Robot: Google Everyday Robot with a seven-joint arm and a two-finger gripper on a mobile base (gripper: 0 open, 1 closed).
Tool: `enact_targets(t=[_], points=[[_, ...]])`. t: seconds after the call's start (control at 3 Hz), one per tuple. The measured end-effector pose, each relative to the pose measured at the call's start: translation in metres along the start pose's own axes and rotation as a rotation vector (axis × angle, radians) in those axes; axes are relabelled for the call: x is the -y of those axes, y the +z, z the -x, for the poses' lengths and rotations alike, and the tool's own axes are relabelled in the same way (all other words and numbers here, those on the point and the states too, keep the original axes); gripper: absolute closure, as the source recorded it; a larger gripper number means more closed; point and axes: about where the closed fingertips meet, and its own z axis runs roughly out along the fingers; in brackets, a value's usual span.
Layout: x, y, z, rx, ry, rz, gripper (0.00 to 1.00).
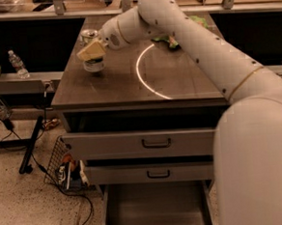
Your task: Place 7up can into bottom drawer
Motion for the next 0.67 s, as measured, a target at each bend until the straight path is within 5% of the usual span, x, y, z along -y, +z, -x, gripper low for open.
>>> enact_targets(t=[0.33, 0.67], points=[[-0.030, -0.050, -0.007, 0.051, 0.016, 0.008, 0.95], [-0.091, -0.110, -0.025, 0.073, 0.023, 0.048, 1.00]])
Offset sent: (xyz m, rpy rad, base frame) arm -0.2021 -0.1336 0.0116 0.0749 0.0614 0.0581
